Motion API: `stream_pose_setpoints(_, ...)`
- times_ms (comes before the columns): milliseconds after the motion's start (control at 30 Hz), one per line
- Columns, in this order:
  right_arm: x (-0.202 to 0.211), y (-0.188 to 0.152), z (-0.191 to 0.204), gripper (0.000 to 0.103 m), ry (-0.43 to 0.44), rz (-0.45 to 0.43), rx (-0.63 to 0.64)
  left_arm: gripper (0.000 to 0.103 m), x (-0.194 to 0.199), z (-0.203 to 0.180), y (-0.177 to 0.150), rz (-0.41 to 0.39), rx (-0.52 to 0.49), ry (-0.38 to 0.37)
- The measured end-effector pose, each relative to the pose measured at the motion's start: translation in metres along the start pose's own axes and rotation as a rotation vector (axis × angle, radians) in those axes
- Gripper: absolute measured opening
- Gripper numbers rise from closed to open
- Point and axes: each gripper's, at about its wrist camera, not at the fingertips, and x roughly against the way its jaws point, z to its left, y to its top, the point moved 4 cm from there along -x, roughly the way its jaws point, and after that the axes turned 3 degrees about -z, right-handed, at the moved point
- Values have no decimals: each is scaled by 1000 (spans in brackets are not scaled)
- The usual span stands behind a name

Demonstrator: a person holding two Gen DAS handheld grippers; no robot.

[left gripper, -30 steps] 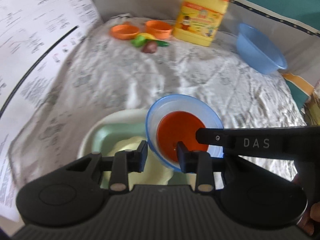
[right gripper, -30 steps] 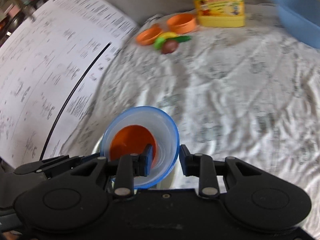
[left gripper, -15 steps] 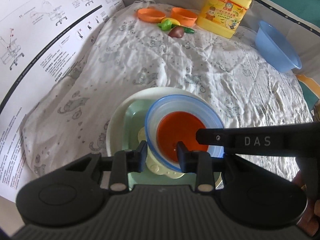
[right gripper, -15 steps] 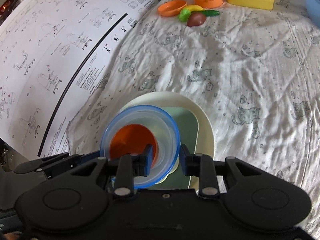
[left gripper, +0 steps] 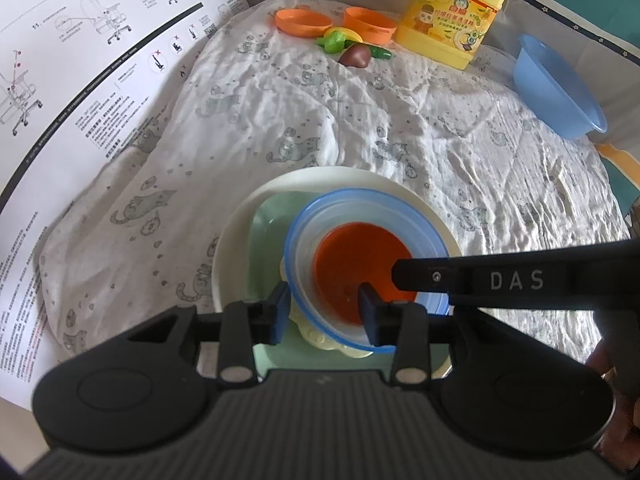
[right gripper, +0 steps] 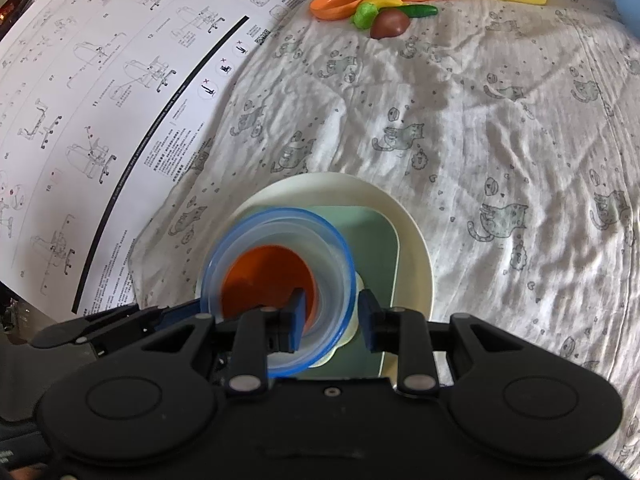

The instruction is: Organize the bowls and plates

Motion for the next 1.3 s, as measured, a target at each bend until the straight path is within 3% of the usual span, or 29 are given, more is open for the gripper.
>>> stream_pose_setpoints(367,6,2,-1,31,5,-23,-16,46,3,0,3,-24,-20,14)
stream_pose_setpoints(500,17,2,-1,32,9,-51,-19,78,12,-1,5,-65,-32,36)
stream_pose_setpoints(533,20,3,-1,40,15,-59,-21,81,15,-1,5,-81,-41,44)
stream_pose_setpoints(567,25,3,-2,54,20,-71,-22,88,20,-2,6,-100,-52,50)
stream_pose_setpoints(667,43,4,-5,79,16,-129,-10,103,34,-5,9,-158,-69,63)
stream_pose_setpoints(767,62,5,-10,94,20,-182,-16,103,46,-8,13,-207,-77,73)
stream_pose_setpoints(900,89,2,-21,103,5,-263,-26,103,58,-11,14,-235,-82,67)
stream_pose_setpoints(1133,121,-14,-44,103,-15,-338,-49,103,76,-22,9,-278,-115,70)
stream_pose_setpoints(1300,137,-30,-50,103,-67,-397,17,103,91,-28,5,-316,-130,63)
